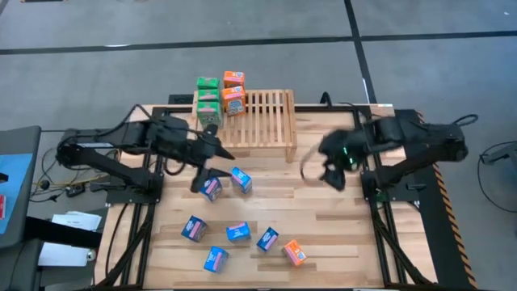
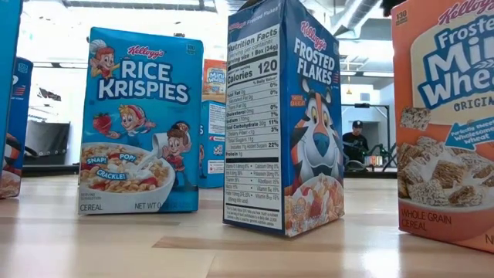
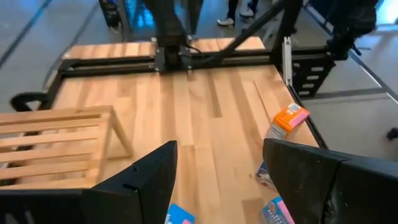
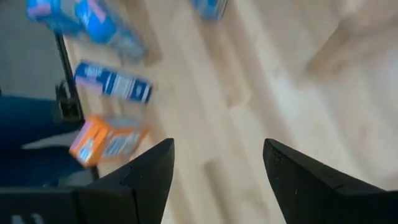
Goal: Stack cereal on shelf
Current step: Put the orange cereal box on the shelf aligned with the other cereal boxes
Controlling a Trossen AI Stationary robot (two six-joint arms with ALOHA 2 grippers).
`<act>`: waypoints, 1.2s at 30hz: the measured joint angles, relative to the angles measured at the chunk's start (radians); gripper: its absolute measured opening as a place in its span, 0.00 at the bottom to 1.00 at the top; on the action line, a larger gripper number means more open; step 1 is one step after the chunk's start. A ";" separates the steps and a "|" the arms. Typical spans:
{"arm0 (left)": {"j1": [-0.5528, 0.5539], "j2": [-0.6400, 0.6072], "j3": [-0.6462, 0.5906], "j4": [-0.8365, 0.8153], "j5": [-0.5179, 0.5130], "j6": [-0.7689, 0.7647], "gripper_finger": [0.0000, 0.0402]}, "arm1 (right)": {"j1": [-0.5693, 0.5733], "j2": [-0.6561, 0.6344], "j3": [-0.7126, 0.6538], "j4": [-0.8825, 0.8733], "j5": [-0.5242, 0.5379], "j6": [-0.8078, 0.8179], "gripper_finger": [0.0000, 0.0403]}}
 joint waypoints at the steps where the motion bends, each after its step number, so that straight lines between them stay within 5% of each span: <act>1: -0.007 0.018 0.009 0.003 0.006 -0.001 0.57 | 0.050 0.002 0.000 -0.015 0.014 0.059 0.67; 10: -0.005 0.081 0.069 0.045 0.142 0.121 0.57 | 0.501 0.058 0.001 -0.028 0.228 0.734 0.67; 14: -0.005 0.066 0.070 0.043 0.184 0.140 0.57 | 0.605 0.139 0.001 -0.031 0.240 0.911 0.67; 29: -0.010 0.045 0.070 -0.021 0.310 0.105 0.57 | 0.582 0.451 0.002 0.257 0.149 0.857 0.67; 36: -0.019 0.046 0.069 -0.060 0.327 0.114 0.57 | 0.537 0.558 0.002 0.431 -0.033 0.806 0.67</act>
